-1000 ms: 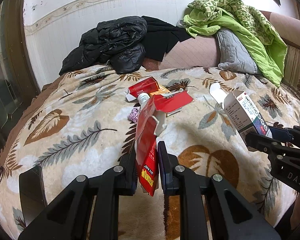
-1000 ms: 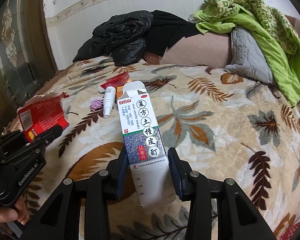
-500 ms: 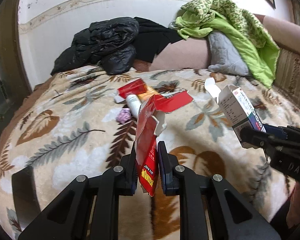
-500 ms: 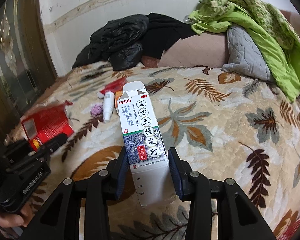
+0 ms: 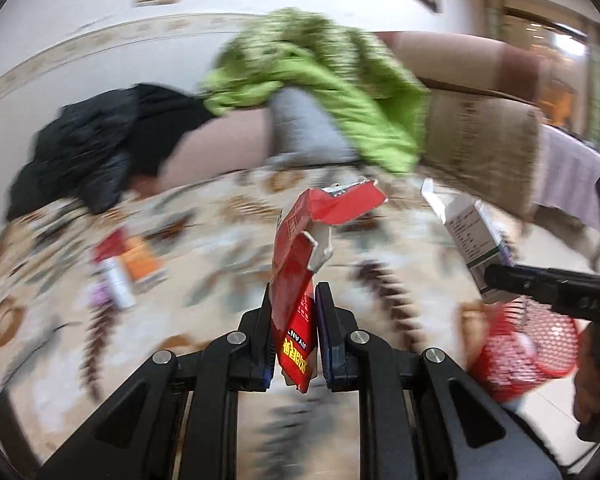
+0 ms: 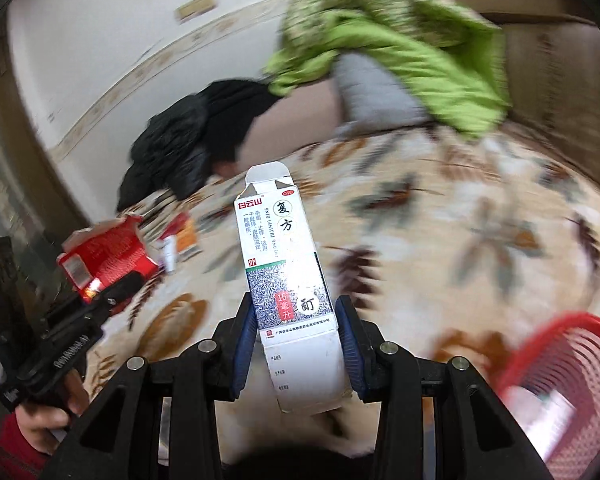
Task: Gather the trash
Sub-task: 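Carry both boxes to the red wastebasket and open both grippers over it, then move both open grippers back over the trash on the bed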
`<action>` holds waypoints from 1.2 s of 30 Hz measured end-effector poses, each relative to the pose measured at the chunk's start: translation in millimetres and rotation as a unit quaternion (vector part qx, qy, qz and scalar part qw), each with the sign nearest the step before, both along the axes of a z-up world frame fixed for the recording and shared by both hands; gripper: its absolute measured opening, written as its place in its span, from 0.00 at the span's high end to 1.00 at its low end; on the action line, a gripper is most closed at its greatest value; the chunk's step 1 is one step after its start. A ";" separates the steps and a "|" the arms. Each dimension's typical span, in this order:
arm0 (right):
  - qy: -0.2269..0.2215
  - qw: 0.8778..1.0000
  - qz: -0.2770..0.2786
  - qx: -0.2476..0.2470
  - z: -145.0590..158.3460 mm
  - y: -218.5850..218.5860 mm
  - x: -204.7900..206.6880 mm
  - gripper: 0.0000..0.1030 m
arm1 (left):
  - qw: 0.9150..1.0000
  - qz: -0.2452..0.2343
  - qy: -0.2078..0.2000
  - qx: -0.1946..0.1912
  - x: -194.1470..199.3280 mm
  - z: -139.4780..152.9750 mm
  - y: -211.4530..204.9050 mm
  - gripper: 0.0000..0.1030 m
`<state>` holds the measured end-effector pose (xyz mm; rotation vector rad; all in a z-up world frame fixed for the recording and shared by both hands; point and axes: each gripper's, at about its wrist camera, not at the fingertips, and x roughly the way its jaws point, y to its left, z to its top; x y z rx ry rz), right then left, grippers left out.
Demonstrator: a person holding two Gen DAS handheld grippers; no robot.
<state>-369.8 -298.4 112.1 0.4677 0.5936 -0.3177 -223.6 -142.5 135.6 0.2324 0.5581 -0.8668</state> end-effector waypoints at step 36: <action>0.010 0.989 -0.140 0.053 -10.6 -86.0 -116.1 0.51 | 0.979 -0.155 0.128 0.040 -62.2 4.9 -136.2 0.39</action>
